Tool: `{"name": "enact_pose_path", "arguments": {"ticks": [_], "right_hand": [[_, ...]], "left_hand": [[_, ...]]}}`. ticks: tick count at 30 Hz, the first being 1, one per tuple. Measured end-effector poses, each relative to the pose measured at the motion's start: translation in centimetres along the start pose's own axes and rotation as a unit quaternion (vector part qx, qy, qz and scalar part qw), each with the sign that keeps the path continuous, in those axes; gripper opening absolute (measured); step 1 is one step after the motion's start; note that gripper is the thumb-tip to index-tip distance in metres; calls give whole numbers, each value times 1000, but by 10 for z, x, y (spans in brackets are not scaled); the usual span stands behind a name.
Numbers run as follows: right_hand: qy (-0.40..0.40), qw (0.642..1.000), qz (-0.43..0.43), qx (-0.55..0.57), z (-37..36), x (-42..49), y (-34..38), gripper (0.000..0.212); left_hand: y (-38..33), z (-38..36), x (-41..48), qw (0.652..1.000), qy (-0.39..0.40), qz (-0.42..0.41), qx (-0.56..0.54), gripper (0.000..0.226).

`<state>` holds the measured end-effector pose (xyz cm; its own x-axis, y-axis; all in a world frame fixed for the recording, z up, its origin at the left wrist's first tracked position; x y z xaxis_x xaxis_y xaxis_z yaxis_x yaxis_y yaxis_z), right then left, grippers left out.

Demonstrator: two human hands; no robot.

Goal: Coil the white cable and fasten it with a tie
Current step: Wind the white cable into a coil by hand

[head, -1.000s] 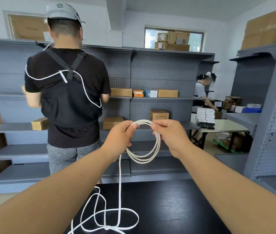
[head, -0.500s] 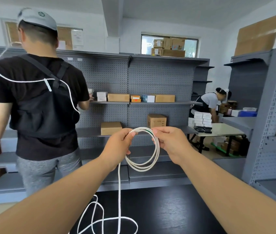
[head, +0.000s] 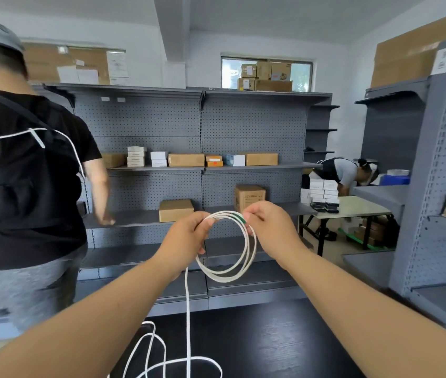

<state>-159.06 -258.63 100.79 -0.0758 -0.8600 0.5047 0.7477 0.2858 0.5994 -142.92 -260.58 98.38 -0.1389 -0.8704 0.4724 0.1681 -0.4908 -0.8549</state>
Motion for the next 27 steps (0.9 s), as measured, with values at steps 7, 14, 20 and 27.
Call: {"name": "enact_pose_path", "arguments": {"ticks": [7, 14, 20, 27], "right_hand": [[50, 995, -24, 83, -13, -1, -8, 13], [115, 972, -86, 186, -27, 0, -17, 14], [184, 915, -157, 324, -41, -9, -18, 17], [198, 862, -200, 420, -50, -14, -21, 13]], "left_hand": [[6, 2, 1, 1000, -9, 9, -3, 23], [3, 0, 0, 1000, -4, 2, 0, 22], [1, 1, -4, 1000, -6, -13, 21, 25], [0, 3, -6, 1000, -8, -18, -18, 32]]}}
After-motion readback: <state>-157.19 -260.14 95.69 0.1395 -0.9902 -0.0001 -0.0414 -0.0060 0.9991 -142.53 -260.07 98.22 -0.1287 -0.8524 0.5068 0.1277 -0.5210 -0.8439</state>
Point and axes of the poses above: each hand's wrist, its own x-axis towards the middle knuckle, its own z-axis out of the back of the hand, y = z × x, the point moved 10 cm from there along x, towards the middle knuckle, and after that the axes turned 13 degrees about -x, right-handed, at the moved point
